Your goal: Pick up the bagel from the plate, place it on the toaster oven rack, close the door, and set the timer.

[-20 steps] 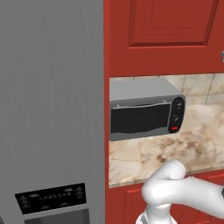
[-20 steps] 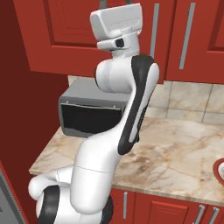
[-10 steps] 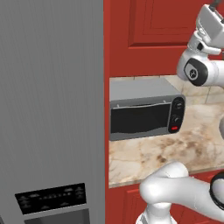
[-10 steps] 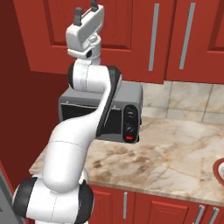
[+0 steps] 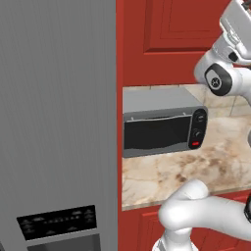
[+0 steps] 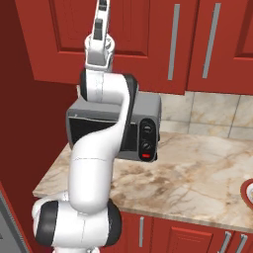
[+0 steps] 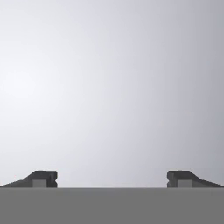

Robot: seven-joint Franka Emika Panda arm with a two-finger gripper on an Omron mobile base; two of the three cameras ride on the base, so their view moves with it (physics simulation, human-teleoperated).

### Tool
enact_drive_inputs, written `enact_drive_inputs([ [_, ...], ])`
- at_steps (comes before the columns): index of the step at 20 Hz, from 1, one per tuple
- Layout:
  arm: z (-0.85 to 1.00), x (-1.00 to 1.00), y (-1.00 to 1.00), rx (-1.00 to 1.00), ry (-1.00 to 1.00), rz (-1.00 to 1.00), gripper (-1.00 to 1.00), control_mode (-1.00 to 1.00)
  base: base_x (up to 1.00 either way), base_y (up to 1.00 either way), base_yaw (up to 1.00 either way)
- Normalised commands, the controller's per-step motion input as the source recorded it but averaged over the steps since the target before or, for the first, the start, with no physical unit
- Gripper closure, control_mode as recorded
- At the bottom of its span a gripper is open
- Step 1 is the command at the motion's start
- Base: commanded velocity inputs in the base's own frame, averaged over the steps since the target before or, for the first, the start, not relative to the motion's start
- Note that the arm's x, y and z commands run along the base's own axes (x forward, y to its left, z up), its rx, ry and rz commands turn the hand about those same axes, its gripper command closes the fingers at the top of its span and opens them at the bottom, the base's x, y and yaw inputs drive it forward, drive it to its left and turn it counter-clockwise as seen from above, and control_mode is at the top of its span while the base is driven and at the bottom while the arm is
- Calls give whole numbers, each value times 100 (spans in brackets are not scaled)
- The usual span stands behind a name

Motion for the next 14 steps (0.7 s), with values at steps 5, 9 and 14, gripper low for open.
enact_drive_inputs([
  [5,14,-77,28,23,0,35,-100,-100,0,0,0],
  [9,-26,-18,54,12,-15,60,-100,-100,0,0,0],
  [14,-34,2,15,-15,-86,59,-100,-100,0,0,0],
])
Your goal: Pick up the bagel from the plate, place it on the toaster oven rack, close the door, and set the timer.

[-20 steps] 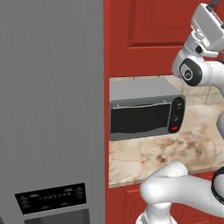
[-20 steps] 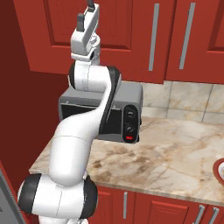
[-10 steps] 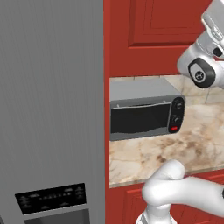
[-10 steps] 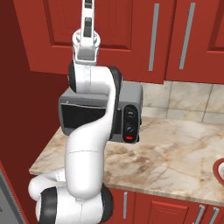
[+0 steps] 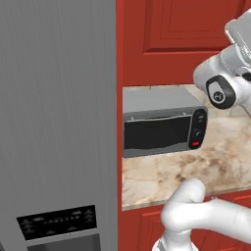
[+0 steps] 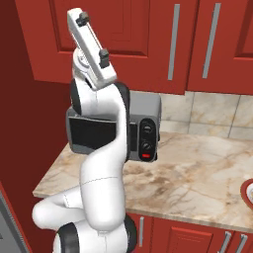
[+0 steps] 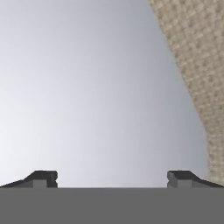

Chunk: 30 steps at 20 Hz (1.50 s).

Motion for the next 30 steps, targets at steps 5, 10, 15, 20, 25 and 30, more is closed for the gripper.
enact_drive_inputs([
  [5,-35,0,11,-54,-100,32,-100,-100,0,0,0],
  [10,-36,12,33,-76,-100,3,-100,-100,0,0,0],
  [15,-39,3,20,-94,-97,-28,-100,-100,0,0,0],
  [20,-38,8,25,-96,-80,-47,-100,-100,0,0,0],
  [25,-44,9,15,-90,-76,-48,-100,-100,0,0,0],
  [30,-69,0,-7,-84,-66,-42,-100,-100,0,0,0],
])
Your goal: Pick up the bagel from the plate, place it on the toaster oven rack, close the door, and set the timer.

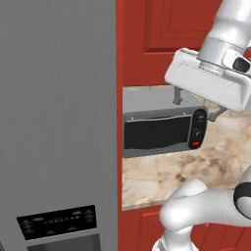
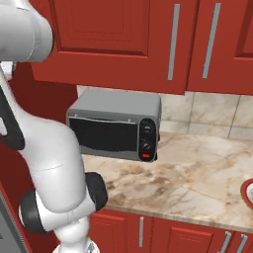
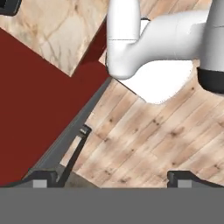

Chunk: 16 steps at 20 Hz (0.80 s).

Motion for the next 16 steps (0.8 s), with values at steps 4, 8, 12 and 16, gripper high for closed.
enact_drive_inputs([
  [4,-82,6,-20,-71,-43,-37,-100,-100,0,0,0],
  [8,-61,37,-44,-52,-11,-39,-100,-100,0,0,0],
  [12,-46,40,-72,-36,-4,-35,-100,-100,0,0,0],
  [16,-17,29,-95,-7,0,-33,-100,-100,0,0,0],
])
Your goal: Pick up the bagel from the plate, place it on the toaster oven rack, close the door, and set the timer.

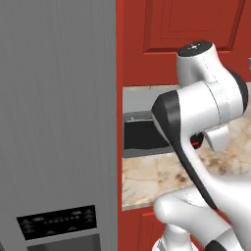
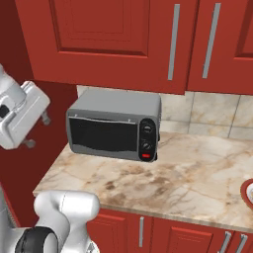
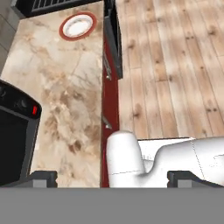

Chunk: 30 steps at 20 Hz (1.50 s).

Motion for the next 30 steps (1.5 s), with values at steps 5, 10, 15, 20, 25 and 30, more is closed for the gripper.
enact_drive_inputs([
  [5,-15,6,-92,1,0,5,-100,-100,0,0,0],
  [10,-39,11,-79,3,0,59,-100,-100,0,0,0],
  [15,-53,29,-64,0,0,70,-100,-100,0,0,0],
  [20,-57,47,-32,-11,-2,50,-100,-100,0,0,0],
  [25,-32,33,-15,-23,-3,25,-100,-100,0,0,0],
  [30,-16,52,0,-19,0,10,-100,-100,0,0,0],
])
